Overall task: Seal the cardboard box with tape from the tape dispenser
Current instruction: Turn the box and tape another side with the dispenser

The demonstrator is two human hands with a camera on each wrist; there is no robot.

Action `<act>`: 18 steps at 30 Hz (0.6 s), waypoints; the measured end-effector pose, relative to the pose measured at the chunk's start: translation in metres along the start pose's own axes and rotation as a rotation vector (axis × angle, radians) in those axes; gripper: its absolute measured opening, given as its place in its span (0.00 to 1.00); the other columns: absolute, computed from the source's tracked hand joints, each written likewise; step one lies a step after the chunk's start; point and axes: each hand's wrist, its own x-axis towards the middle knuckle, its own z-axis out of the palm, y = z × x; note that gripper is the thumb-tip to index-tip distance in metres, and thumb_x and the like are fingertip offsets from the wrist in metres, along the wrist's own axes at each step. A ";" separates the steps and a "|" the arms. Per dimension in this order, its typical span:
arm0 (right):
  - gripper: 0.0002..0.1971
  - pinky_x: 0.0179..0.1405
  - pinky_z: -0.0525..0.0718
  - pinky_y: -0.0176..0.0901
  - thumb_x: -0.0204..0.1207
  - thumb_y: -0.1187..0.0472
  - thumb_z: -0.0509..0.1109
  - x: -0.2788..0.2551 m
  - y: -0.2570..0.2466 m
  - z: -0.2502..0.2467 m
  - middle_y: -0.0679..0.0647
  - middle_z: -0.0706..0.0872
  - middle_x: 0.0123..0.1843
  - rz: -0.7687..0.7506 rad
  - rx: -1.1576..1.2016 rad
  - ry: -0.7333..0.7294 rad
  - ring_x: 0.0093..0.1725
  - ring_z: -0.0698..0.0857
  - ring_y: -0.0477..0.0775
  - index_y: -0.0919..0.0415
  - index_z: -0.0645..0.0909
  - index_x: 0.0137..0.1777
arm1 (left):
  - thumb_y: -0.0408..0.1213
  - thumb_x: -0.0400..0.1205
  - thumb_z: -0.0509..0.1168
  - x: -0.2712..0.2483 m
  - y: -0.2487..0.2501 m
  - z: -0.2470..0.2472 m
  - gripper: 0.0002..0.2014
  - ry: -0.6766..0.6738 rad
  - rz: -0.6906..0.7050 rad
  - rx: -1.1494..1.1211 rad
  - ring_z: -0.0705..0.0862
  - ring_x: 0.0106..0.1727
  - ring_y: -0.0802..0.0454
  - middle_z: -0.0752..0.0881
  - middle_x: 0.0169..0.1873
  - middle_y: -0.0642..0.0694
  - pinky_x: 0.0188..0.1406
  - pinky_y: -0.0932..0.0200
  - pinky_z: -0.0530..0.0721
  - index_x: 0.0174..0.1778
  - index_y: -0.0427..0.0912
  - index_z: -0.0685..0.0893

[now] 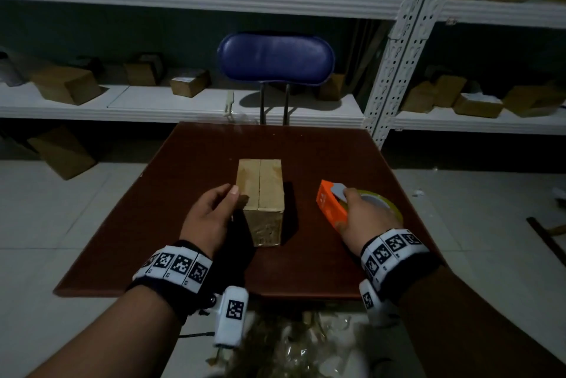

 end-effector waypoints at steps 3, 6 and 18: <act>0.29 0.65 0.81 0.56 0.81 0.49 0.65 -0.003 0.005 -0.014 0.56 0.87 0.67 0.000 0.183 0.062 0.63 0.87 0.63 0.48 0.66 0.82 | 0.47 0.83 0.68 0.003 0.006 -0.010 0.17 0.103 0.137 0.098 0.84 0.61 0.53 0.86 0.61 0.51 0.58 0.54 0.83 0.67 0.49 0.84; 0.24 0.53 0.82 0.48 0.78 0.46 0.67 -0.012 0.008 -0.033 0.53 0.90 0.57 -0.037 0.453 0.199 0.56 0.89 0.61 0.42 0.76 0.74 | 0.40 0.83 0.69 0.001 0.017 -0.018 0.11 0.179 0.283 0.195 0.84 0.58 0.55 0.86 0.55 0.54 0.64 0.47 0.83 0.61 0.50 0.85; 0.22 0.49 0.81 0.23 0.70 0.38 0.81 -0.056 -0.005 -0.049 0.34 0.91 0.56 -0.481 0.916 0.274 0.54 0.89 0.33 0.42 0.89 0.62 | 0.54 0.84 0.61 -0.043 0.034 0.005 0.25 -0.389 0.076 -0.220 0.88 0.51 0.39 0.89 0.55 0.33 0.41 0.54 0.87 0.67 0.38 0.84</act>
